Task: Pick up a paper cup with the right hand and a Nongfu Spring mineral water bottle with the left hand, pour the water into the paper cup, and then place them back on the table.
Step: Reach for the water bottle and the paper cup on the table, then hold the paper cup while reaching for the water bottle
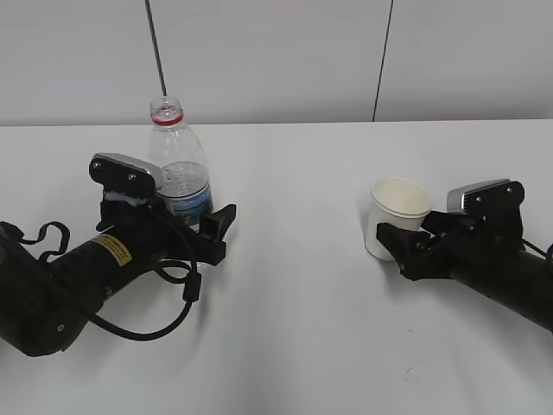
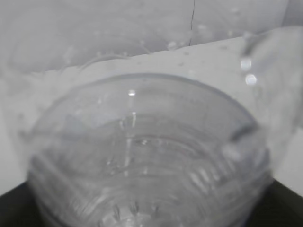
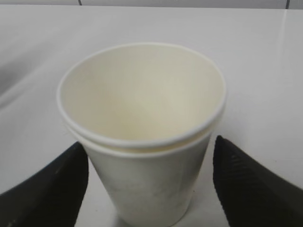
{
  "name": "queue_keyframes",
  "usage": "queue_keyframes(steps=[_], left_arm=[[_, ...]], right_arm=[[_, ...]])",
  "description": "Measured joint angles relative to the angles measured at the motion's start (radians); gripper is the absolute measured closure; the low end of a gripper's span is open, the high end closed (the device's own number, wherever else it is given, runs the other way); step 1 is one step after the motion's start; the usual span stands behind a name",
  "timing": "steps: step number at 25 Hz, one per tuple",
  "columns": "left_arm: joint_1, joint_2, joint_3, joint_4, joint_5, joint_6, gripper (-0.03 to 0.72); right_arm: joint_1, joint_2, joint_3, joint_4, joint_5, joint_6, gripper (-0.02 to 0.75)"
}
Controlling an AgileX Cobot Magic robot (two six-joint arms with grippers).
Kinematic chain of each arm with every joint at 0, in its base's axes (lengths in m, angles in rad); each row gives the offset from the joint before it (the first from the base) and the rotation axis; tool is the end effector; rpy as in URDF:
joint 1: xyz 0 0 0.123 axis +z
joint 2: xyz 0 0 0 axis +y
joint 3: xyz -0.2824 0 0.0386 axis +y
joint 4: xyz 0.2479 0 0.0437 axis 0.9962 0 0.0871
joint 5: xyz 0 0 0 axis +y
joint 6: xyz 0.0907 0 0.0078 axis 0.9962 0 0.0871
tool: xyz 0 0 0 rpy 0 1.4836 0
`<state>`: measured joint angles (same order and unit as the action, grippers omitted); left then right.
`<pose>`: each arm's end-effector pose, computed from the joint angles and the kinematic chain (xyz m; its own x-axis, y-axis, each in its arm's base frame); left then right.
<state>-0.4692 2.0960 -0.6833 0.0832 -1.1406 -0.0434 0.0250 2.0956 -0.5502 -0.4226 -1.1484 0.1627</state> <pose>0.3058 -0.1627 0.0931 -0.1696 0.0763 -0.9826 0.5156 0.8565 -0.0225 0.3033 0.0416 0.0726 -0.3309 -0.0265 -0.9433 -0.3816 0.9180 0.1081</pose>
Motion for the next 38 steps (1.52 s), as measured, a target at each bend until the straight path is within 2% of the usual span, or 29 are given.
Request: queue_keyframes(steps=[13,38], left_arm=[[0.0,0.0,0.0,0.0,0.0,0.0,0.095],[0.0,0.0,0.0,0.0,0.0,0.0,0.096]], right_arm=[[0.007,0.066,-0.116,-0.097,0.0,0.002,0.13],[0.035,0.099,-0.163,-0.097,0.0,0.029,0.118]])
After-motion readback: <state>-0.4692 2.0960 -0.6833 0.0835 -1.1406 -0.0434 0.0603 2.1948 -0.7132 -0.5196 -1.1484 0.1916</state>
